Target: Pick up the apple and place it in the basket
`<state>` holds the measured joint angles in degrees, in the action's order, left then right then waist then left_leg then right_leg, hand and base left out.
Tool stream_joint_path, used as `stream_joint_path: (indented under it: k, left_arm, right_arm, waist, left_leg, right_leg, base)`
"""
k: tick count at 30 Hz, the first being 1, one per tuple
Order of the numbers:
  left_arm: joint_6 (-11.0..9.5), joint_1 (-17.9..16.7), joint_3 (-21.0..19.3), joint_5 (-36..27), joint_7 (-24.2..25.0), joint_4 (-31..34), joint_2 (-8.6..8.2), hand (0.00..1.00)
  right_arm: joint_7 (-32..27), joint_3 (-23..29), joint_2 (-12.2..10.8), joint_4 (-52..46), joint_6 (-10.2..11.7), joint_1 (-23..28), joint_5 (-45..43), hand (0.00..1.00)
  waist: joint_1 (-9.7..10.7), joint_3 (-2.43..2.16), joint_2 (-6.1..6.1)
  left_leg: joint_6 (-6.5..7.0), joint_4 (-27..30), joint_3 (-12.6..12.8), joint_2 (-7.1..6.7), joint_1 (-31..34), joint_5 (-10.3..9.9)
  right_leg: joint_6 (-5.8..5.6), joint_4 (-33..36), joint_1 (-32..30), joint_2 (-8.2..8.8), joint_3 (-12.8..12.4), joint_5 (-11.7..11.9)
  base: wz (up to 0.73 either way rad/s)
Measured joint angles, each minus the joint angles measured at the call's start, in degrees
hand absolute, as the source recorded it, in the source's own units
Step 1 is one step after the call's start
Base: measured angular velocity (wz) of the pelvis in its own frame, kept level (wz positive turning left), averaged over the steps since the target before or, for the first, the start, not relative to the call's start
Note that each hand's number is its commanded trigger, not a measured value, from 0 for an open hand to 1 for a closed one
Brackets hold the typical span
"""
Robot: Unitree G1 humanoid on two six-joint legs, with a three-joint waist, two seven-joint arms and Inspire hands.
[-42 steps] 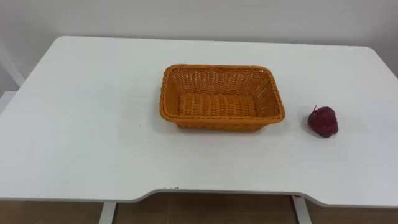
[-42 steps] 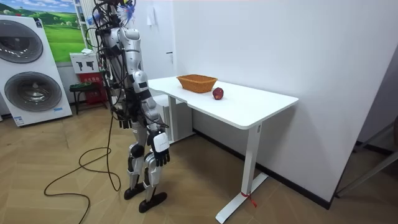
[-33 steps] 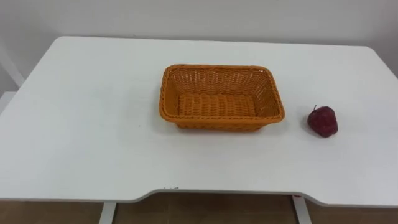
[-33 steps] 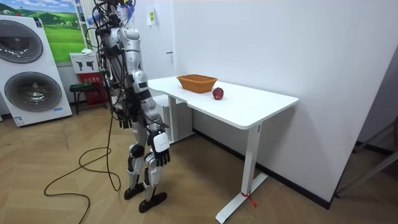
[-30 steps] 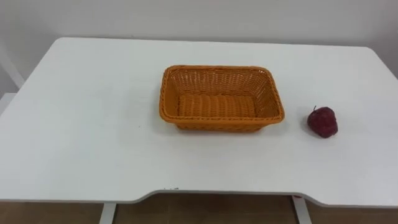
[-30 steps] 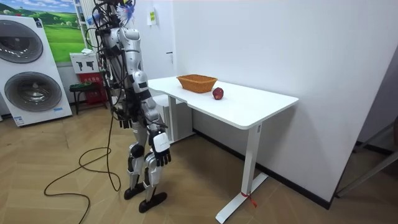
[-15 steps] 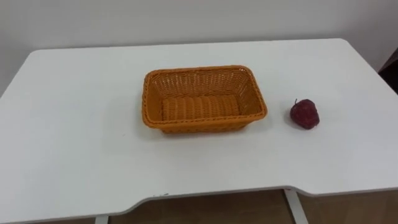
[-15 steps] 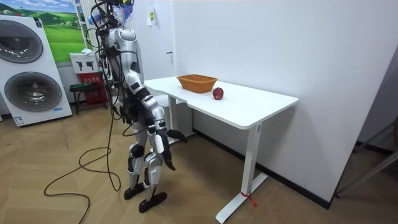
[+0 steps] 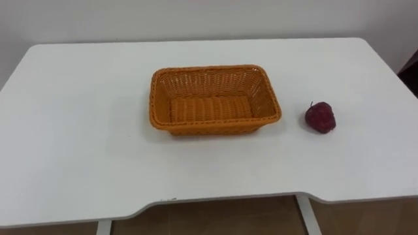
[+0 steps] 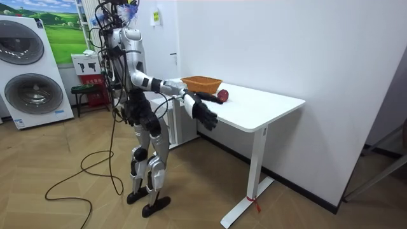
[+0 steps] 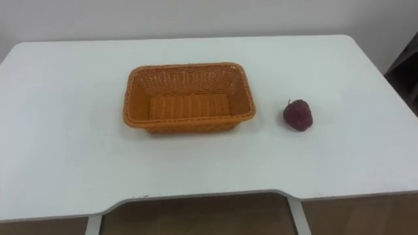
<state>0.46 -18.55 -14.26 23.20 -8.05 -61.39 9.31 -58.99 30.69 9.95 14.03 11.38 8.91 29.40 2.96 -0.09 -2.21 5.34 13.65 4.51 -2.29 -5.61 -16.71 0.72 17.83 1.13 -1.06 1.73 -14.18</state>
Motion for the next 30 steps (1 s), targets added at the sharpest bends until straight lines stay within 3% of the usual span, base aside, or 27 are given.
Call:
stream_joint_path:
  k: [4, 9, 17, 25, 30]
  left_arm:
    - [-0.5, -0.05, 1.45, 0.0, -0.16, -0.3, 0.13, 0.0]
    - [-0.5, 0.0, 3.69, 0.05, 0.37, -0.18, 0.95, 0.0]
    - [-0.08, 0.1, 4.0, 1.49, 2.7, 0.2, 0.93, 0.0]
    - [1.91, 1.53, 7.11, 1.07, 3.52, 2.0, 1.82, 0.0]
    - [2.05, 1.53, 7.77, 1.14, 5.2, 3.12, 2.86, 0.0]
  right_arm:
    - [-1.36, -2.68, 0.58, -3.72, 0.78, -0.12, -12.24, 0.0]
    - [2.07, -6.82, 2.63, -8.16, 1.18, -0.57, -14.43, 0.0]
    - [12.38, -11.53, 4.18, -8.44, 0.96, -2.16, -14.12, 0.0]
    - [24.76, -16.49, 7.52, -5.78, -3.94, -3.18, -14.11, 0.0]
    - [30.4, -16.62, 8.49, -4.04, -5.23, -3.88, -14.29, 0.0]
  waist:
    - [-1.28, 0.08, 0.09]
    - [-1.83, 0.1, 0.29]
    - [-2.2, 0.3, -0.77]
    - [-2.7, 0.48, -2.03]
    - [-3.41, 0.61, -2.48]
  left_leg:
    - [-0.01, -0.03, -0.24, -0.03, 0.08, 0.02]
    - [-0.01, -0.09, -0.41, -0.03, 0.12, 0.04]
    - [-0.11, -0.07, -0.4, 0.09, 0.01, 0.13]
    - [-0.13, -0.08, -0.84, 0.18, -0.08, 0.14]
    - [-0.13, -0.14, -1.1, 0.21, -0.09, 0.14]
  right_leg:
    - [0.01, -0.31, 0.06, 0.03, 0.14, 0.04]
    - [0.0, -0.33, 0.04, 0.04, 0.18, 0.04]
    - [0.09, -1.08, 0.5, -0.01, 0.21, 0.1]
    - [0.17, -1.66, 0.99, 0.37, 1.47, 0.34]
    - [0.14, -2.24, 1.37, 0.53, 1.72, 0.5]
  base:
    - [0.02]
    - [0.01]
    - [0.0]
    - [0.02]
    - [0.02]
